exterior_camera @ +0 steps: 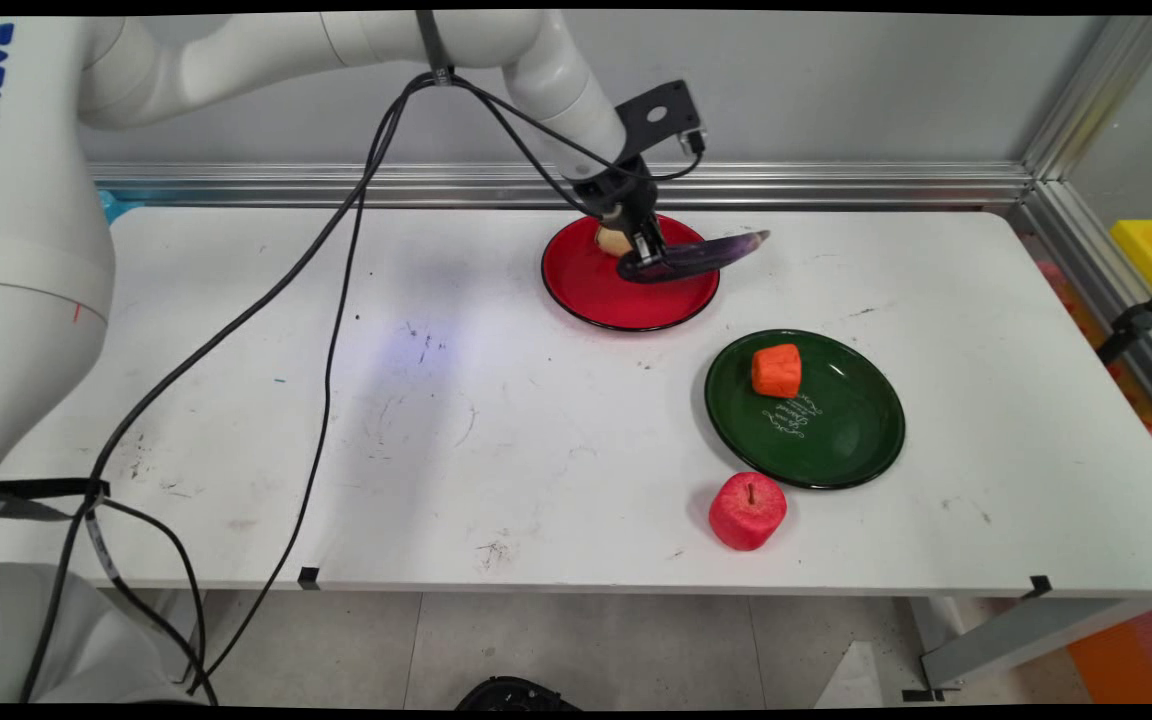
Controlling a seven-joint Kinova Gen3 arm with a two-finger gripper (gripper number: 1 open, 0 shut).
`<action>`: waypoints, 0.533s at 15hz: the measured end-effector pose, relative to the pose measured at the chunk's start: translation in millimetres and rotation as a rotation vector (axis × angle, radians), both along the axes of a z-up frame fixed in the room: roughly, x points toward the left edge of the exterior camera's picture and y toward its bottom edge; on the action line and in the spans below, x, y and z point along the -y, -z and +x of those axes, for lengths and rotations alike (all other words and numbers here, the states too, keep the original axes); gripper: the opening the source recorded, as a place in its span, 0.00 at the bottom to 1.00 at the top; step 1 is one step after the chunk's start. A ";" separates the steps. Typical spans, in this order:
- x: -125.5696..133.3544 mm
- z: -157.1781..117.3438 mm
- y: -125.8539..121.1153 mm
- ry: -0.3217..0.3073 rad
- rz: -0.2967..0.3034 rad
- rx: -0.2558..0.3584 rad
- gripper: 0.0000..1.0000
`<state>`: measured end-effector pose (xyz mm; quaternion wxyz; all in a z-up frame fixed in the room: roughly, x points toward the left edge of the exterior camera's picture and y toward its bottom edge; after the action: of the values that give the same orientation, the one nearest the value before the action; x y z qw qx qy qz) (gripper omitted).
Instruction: Place the picked object on the red plate
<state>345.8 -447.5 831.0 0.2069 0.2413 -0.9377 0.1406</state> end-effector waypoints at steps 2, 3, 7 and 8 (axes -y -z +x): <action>5.4 9.5 5.2 0.002 0.001 0.008 0.00; 7.8 14.1 7.9 0.004 0.003 0.013 0.00; 15.0 29.6 16.2 0.009 0.008 0.030 0.00; 16.4 33.3 17.9 0.010 0.009 0.034 0.00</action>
<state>379.0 -463.9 813.1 0.1907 0.2352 -0.9428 0.1396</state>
